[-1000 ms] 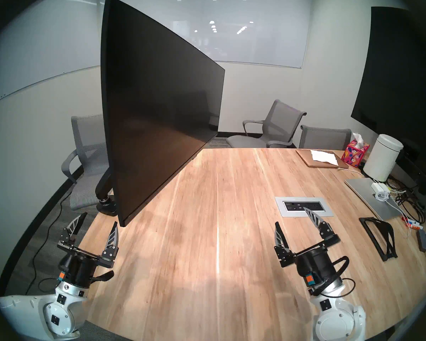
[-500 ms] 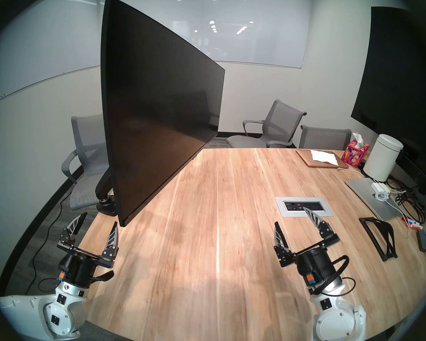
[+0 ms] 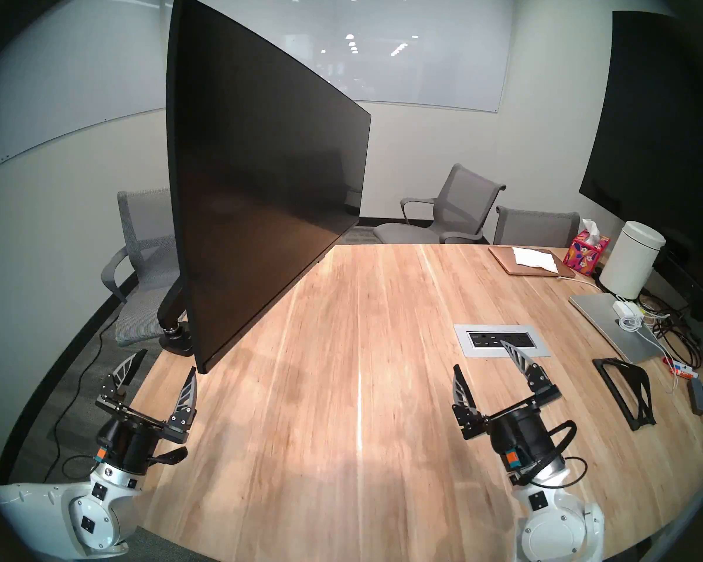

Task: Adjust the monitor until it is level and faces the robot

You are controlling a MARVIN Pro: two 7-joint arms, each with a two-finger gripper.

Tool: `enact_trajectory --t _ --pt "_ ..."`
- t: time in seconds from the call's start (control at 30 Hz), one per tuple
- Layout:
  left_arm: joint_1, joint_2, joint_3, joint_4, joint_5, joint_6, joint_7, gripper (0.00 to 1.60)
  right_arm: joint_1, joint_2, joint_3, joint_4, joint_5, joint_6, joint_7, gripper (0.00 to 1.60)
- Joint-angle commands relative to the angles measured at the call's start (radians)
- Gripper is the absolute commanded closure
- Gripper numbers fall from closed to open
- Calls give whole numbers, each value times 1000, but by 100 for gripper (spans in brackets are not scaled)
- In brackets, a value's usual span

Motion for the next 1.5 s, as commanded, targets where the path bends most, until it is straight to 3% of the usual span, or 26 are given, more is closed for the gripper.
enact_trajectory --t 0.0,0.33,0.57,1.03,1.13,1.47 --pt "-1 21 -7 -3 9 -7 -6 0 3 -1 0 -22 8 -3 -4 0" --pt "9 31 -7 -24 -20 22 -2 0 3 -1 0 -22 8 -3 -4 0" --pt "29 28 -2 -77 -92 78 25 0 4 -1 0 -22 8 -3 -4 0" --pt "33 33 2 -104 -120 116 38 0 4 -1 0 -22 8 -3 -3 0" --pt "44 43 -1 -131 -138 178 54 0 4 -1 0 -22 8 -3 -3 0" --pt "43 46 0 -136 -144 190 56 0 4 -1 0 -22 8 -3 -3 0"
